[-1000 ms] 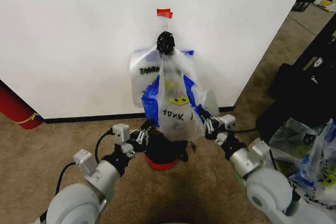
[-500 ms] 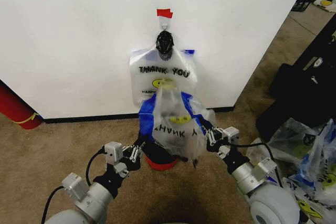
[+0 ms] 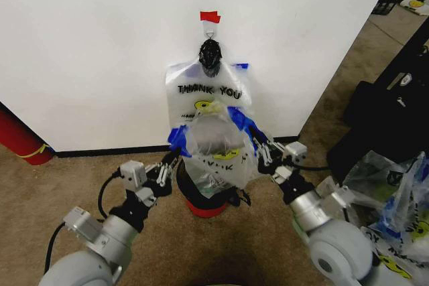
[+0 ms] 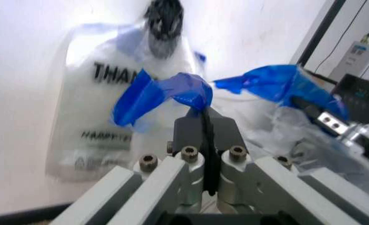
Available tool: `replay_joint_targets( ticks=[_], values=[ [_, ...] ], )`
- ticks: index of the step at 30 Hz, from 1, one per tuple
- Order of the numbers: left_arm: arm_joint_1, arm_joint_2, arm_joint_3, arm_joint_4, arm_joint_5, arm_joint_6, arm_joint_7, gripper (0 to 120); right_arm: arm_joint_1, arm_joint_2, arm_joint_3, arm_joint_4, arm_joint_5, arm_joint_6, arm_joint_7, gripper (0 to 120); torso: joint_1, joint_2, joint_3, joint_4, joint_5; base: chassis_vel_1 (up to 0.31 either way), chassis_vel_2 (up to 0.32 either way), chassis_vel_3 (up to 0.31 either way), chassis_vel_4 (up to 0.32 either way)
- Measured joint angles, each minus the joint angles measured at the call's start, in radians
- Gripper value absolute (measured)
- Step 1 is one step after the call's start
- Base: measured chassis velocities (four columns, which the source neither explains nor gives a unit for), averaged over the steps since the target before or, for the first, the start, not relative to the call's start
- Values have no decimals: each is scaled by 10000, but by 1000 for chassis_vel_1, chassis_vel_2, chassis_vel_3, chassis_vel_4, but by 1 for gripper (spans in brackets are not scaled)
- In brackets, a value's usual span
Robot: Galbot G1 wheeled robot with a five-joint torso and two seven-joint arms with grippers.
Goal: Pick up the garbage bag from the wall and place it over the trash bin.
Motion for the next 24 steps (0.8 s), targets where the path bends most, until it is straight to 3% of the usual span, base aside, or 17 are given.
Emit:
replay_joint_targets(
  ticks=[4,9,12,18,24],
  values=[
    [-610,-35,368,376,-61,3,-2,0,309,496,-295,-668,-163,25,-41,0,0,0,0,-7,-3,0,0,0,0],
    [-960,-244,928,1296,-51,-143,53,0,307,1249,-598,-1694,-333,247,-103,0,0,-1,1,4,-4,0,0,0,0],
    [-1338,-335,1152,1941,-121,-207,83,0,-31,1850,-724,-2307,-591,538,-187,0,0,-1,0,-10,-5,0,0,0,0],
    [-1211,-312,1119,2544,-315,-292,178,0,-109,2983,-996,-3041,-591,648,93,0,0,-1,0,-1,-3,0,0,0,0],
    [-748,-12,538,2719,-647,-496,312,0,-332,3272,-1231,-2683,-465,425,374,0,0,-1,-2,-3,-3,0,0,0,0]
  ],
)
